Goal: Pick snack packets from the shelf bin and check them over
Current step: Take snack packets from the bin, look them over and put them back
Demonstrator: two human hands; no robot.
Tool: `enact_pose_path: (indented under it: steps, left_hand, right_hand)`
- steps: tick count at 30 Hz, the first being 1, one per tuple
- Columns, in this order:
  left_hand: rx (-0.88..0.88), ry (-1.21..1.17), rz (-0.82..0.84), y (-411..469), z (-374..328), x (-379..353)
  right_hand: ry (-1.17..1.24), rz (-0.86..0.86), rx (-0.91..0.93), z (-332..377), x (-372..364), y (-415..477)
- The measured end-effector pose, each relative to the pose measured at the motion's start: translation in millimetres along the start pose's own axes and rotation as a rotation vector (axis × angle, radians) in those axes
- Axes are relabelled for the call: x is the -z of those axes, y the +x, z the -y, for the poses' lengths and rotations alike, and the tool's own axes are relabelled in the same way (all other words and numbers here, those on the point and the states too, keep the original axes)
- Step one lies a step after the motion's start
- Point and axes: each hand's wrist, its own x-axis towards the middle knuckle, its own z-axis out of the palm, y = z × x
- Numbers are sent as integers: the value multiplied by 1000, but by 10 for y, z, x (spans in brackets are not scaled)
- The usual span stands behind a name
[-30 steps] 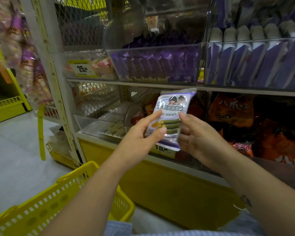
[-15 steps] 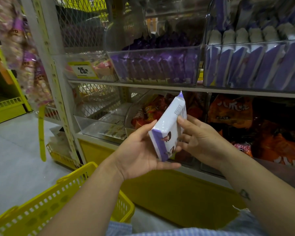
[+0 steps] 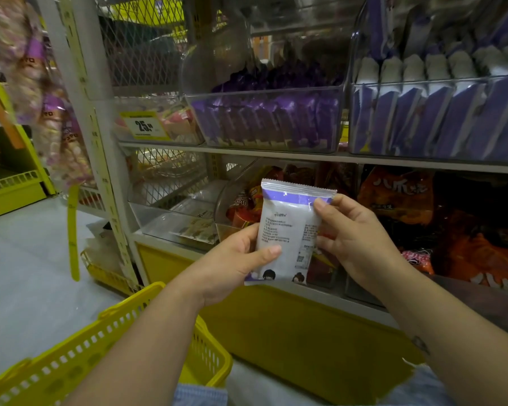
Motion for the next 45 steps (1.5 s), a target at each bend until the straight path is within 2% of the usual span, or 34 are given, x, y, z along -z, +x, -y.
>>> enact_pose_path:
  steps: [5,11,17,21,23,28,33,38,45]
  left_hand:
    - [-20,60,-27,9,-1,-15]
    - [-70,106,-173,41,9,13]
    - [-207,216,-356,112,35,-104]
    - [-403,397,-556,133,14,-227]
    - [-434,464,-593,131,-10,-276]
    - [-346,431,-522,119,-40,-264]
    - [-289,434,-514,134,-24,-223]
    - [-292,513,-519,130,-20,-197]
    - [-293,470,-438,124,-29,-215]
  right_hand:
    - [-15,-8,21,28,-7,-31]
    - [-97,32,90,57,-42,-48]
    - [-37,32,56,95,-84,-57]
    - [-40,-48,63,58,-119,-80]
    - [-90,-56,78,35,-142,-106]
    - [-376,-61,181,35,-138,-129]
    - [-708,2,390,49,-171,-171]
    - [-785,44,409,43,-163,-159]
    - [-588,-35,251,54,-106,-127]
